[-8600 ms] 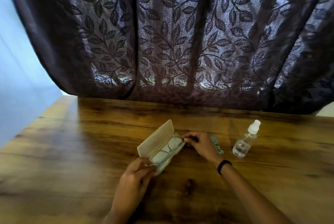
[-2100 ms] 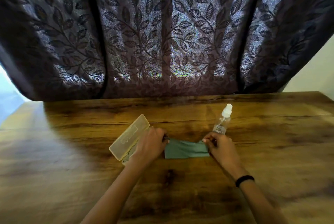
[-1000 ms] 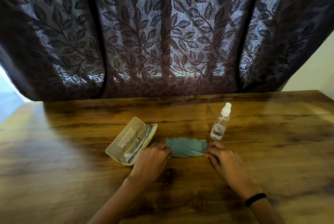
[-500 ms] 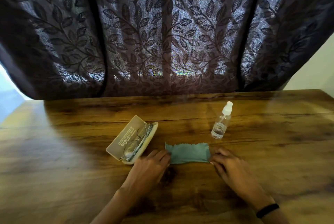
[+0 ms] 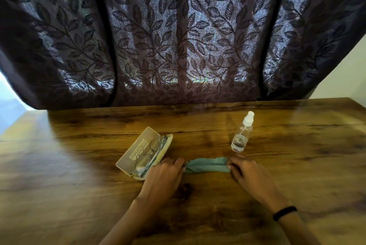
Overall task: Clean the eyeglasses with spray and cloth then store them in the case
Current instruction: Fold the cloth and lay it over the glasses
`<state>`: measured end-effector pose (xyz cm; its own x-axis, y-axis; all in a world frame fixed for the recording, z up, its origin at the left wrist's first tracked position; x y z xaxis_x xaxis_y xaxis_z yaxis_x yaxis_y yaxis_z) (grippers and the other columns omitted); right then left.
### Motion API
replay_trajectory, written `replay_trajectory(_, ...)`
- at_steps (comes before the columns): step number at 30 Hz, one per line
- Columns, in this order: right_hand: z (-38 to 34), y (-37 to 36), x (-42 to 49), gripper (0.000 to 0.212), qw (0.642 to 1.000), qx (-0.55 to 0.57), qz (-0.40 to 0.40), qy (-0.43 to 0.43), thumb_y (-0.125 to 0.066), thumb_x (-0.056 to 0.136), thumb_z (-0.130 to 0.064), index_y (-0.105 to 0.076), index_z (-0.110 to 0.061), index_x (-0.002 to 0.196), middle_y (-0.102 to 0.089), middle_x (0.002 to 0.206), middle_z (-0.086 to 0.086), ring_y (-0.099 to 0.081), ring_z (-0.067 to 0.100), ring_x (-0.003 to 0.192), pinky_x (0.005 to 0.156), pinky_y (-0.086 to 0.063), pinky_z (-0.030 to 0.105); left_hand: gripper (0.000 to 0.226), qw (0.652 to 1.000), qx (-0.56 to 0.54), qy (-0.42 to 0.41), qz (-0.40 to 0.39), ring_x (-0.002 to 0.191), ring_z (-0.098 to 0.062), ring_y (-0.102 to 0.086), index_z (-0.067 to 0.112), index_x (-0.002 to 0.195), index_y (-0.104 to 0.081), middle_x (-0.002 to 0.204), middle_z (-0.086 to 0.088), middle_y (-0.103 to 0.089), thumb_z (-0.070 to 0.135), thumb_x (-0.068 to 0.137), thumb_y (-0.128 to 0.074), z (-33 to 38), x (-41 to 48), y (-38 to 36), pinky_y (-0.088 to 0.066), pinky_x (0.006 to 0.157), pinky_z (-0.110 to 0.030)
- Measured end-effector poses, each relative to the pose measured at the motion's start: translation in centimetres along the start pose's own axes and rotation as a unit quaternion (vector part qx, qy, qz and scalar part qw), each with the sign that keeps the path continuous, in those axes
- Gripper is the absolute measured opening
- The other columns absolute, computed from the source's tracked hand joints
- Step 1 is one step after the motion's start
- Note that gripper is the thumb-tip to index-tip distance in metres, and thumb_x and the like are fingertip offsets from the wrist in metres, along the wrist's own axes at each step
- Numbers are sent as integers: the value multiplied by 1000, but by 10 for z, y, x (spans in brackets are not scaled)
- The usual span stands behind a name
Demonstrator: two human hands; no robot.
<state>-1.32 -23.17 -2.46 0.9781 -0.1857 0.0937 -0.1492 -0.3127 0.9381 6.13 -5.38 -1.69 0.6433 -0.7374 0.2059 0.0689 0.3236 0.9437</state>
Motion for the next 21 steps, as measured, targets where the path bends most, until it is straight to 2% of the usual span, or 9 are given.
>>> replay_trajectory(3,-1,0,11,9,1000,-18,-6,-8,-49,92,-25,-56,-30,95,-60,92,-11,-50,0,72,54,-32,11,18,999,-5,27,-23,77,-7,-55,23,103,-53,94,4,-61,33,96,-40,-7,13,-4,-45,64,-20)
replay_trajectory(8,-4,5,26,8,999,-36,0,-18,-49,91,-23,-55,-27,88,-61,92,-6,-59,10,76,60,-45,22,15,996,0,63,-71,81,-13,-59,18,100,-57,94,0,-63,27,94,-47,-16,34,-8,-48,68,-25)
replay_trajectory(11,-4,5,32,9,998,-49,9,-25,-48,91,-18,-55,-24,88,-61,97,-3,-62,17,83,62,-43,26,17,993,20,79,-90,82,-18,-62,15,103,-57,94,-4,-64,26,94,-48,-18,43,-9,-52,71,-32)
replay_trajectory(13,-4,4,33,11,998,-55,8,-33,-48,91,-15,-56,-23,89,-62,98,-2,-62,19,84,63,-44,27,17,991,42,83,-97,85,-19,-63,14,105,-57,96,-5,-64,24,95,-47,-19,46,-10,-52,71,-30)
replay_trajectory(17,-2,3,33,10,997,-50,22,-47,-48,91,-17,-57,-21,93,-62,98,1,-63,20,84,63,-46,29,16,993,68,67,-62,87,-18,-62,16,108,-53,105,-4,-63,18,93,-49,-13,44,-3,-50,69,-28)
replay_trajectory(21,1,4,30,14,998,-21,38,-53,-46,93,-29,-58,-22,94,-61,97,0,-62,18,84,61,-41,25,26,998,22,52,5,94,-14,-58,20,115,-49,118,2,-53,34,94,-44,-1,30,3,-50,72,-25)
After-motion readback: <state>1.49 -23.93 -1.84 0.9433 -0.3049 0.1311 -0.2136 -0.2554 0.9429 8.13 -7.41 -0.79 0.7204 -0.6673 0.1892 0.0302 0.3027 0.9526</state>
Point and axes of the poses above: each hand's wrist, its own x-axis towards the middle knuckle, its own y-axis out of the back of the hand, z = x × y, the point moved 9 cm from there along x, towards the middle knuckle
